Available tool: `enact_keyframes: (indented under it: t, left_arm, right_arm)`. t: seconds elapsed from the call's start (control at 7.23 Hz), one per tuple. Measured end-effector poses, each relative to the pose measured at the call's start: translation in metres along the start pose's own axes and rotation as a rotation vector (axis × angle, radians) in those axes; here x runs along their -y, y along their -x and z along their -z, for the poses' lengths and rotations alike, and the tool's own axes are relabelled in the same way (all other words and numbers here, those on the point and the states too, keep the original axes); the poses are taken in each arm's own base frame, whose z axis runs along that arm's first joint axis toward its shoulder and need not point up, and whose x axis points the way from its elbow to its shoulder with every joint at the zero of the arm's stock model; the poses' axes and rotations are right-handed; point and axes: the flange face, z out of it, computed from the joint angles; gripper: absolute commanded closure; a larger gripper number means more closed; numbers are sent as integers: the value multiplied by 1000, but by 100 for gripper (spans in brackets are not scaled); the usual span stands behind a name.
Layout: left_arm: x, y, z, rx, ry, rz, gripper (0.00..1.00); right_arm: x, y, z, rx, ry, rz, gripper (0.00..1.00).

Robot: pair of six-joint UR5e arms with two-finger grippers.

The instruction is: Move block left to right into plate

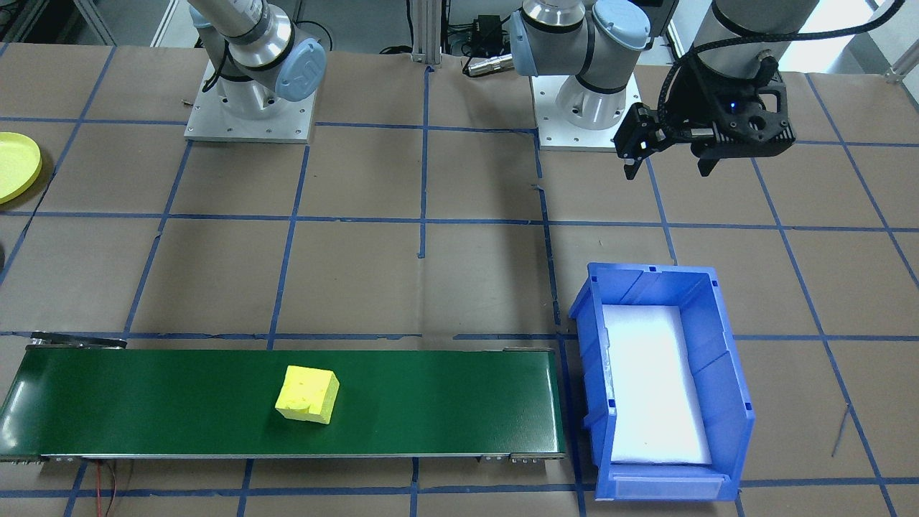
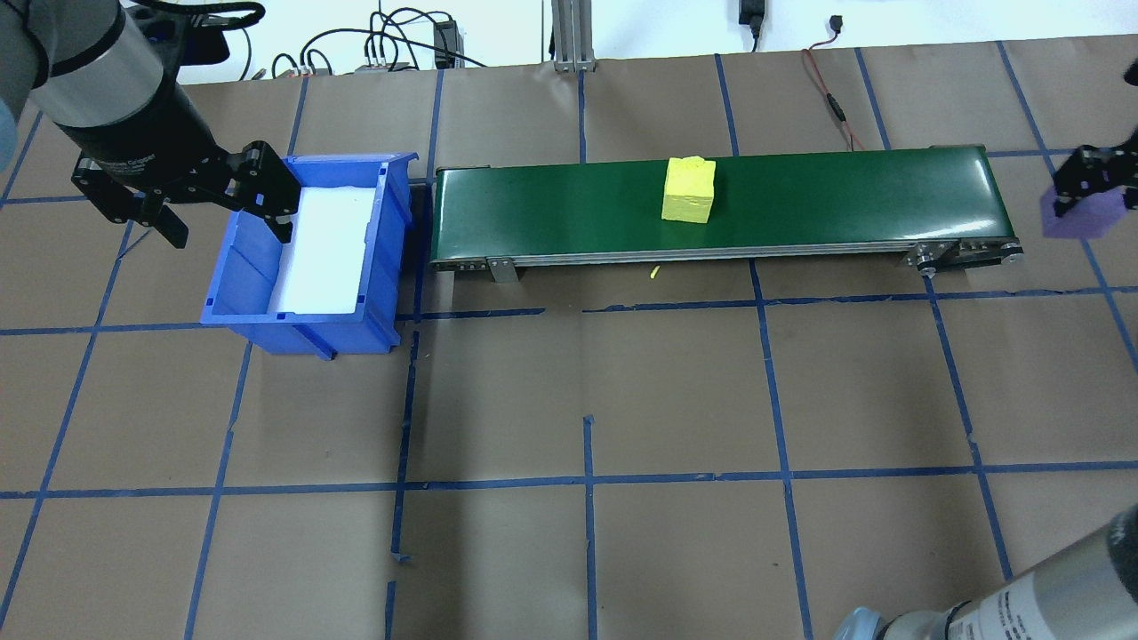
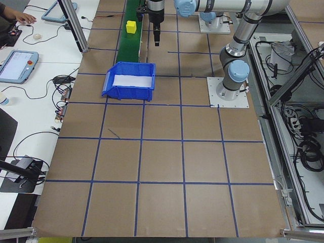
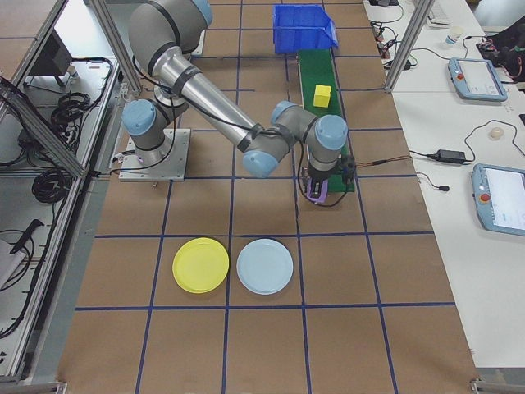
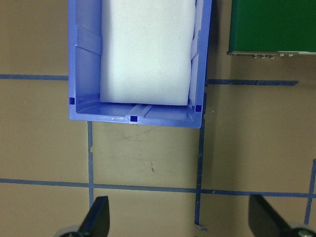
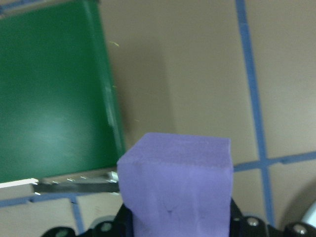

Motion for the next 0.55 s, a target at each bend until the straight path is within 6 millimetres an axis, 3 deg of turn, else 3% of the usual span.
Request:
enact_keyframes:
  t: [0.28, 0.55]
  left_arm:
    - [0, 1, 0, 1, 0, 2, 0]
    - [0, 1, 0, 1, 0, 2, 0]
  right_arm:
    - [-58, -116, -4, 24, 13, 69, 67]
    - [-107, -186, -30, 79, 0, 139, 63]
